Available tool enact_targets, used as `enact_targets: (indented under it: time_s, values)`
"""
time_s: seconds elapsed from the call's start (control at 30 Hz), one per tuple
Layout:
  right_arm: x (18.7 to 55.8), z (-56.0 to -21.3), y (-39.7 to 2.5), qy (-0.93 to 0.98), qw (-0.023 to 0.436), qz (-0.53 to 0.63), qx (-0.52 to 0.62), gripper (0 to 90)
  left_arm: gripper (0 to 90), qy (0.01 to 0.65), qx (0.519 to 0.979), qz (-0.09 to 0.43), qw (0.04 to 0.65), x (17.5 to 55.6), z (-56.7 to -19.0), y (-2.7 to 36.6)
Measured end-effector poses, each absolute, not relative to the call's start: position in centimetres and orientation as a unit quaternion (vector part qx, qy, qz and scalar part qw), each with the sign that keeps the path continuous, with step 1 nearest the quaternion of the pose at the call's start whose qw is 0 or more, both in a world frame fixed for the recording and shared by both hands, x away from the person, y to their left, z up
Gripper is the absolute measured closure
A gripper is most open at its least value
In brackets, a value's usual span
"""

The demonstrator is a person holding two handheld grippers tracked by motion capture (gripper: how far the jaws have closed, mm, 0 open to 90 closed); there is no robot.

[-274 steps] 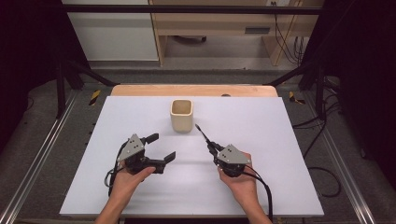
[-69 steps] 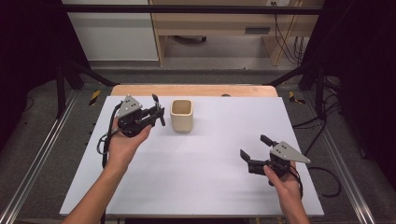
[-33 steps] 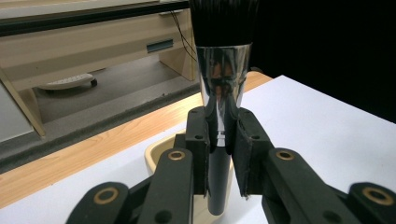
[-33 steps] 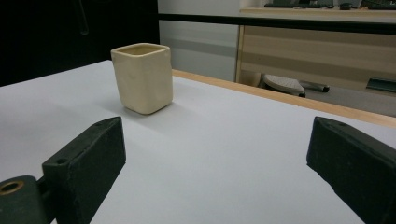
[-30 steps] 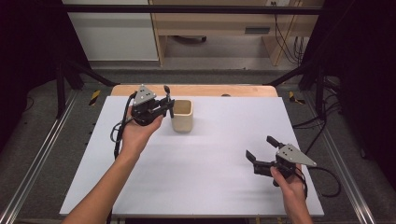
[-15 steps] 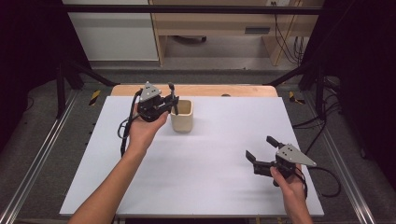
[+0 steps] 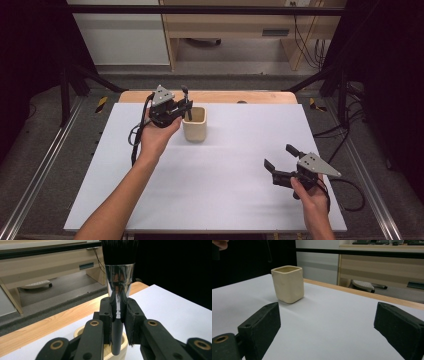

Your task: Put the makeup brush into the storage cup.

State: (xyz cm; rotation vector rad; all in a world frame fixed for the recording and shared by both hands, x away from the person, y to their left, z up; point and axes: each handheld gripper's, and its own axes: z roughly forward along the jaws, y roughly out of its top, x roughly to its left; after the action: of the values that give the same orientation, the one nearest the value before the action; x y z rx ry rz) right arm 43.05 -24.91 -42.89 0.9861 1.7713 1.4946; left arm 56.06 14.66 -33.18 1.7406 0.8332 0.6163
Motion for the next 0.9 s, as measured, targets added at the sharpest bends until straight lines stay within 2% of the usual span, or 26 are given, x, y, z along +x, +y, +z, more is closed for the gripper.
enact_targets:
  time_s: [0.9]
  values:
    - [43.2,-42.5,-24.7,0.678,0.298,0.558,0.374,6.8,76.9,0.365,0.721,0.282,0.516,58.0,-34.8,13.5]
